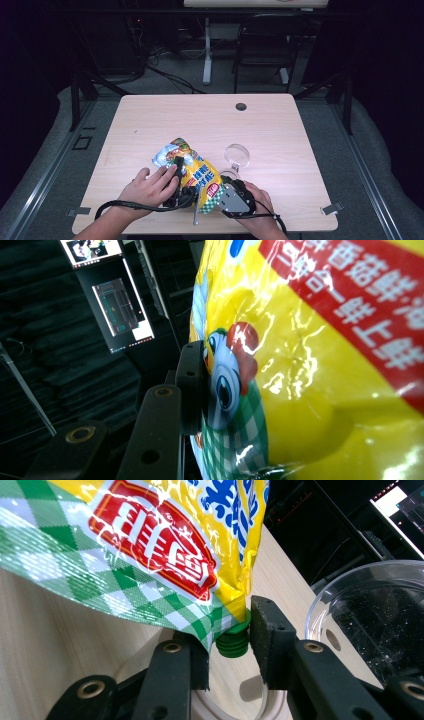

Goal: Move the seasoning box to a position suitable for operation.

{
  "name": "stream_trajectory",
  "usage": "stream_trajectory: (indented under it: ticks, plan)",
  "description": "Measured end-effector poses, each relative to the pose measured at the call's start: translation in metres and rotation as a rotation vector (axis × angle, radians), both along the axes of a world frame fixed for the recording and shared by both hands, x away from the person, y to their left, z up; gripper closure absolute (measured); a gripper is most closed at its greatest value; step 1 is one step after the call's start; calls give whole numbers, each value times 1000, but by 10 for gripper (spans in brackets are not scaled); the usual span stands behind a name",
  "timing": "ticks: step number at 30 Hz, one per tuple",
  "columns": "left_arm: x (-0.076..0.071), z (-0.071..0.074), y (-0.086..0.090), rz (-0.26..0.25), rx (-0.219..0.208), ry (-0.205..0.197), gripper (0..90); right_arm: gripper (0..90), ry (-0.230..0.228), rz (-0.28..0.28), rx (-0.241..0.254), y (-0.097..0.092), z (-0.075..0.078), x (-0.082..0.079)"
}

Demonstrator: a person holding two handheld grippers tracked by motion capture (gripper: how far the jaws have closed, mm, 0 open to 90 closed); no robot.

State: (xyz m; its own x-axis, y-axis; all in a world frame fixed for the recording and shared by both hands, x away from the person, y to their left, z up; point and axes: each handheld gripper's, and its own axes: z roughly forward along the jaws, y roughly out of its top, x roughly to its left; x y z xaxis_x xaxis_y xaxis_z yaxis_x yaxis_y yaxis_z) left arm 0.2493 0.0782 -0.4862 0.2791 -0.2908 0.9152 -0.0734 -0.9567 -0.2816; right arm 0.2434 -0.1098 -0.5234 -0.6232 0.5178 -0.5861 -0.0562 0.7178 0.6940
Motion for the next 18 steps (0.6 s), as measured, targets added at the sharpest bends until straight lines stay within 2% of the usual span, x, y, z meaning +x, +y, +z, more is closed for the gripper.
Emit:
stream_trajectory:
  ticks: [10, 11, 18]
  plan:
    - [-1, 1, -3, 4, 25, -6, 690, 706, 0, -2, 9, 0, -1, 0]
    - [-1, 1, -3, -5, 24, -23, 690, 705, 1, -2, 10, 0, -1, 0]
    - [-2, 3, -5, -9, 46, -36, 690, 705, 1, -3, 13, 0, -1, 0]
